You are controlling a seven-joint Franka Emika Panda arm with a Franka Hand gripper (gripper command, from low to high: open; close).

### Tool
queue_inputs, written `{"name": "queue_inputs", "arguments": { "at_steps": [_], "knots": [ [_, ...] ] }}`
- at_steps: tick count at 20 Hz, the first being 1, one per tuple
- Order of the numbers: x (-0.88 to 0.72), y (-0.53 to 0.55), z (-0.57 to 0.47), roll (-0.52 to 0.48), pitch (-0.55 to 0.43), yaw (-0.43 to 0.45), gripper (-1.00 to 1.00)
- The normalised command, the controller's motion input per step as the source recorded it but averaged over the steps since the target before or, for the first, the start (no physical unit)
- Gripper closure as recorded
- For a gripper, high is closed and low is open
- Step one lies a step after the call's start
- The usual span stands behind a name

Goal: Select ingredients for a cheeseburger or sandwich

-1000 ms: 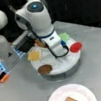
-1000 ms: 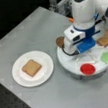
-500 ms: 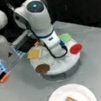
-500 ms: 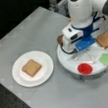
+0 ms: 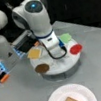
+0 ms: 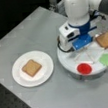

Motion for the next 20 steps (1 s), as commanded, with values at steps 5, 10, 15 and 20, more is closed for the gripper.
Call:
{"name": "queue_inputs", "arguments": {
  "at_steps": [5,10,15,20],
  "knots": [
    [0.11,-0.01,0.27,-0.095,0.167,-0.216,-1.00],
    [0.10,0.04,0.25,-0.054,0.120,-0.287,-1.00],
    [0.09,-0.01,0.19,-0.046,0.026,-0.341,-1.00],
    [0.00,-0.10,0.20,-0.030,0.016,-0.380,-1.00]
  ]
}}
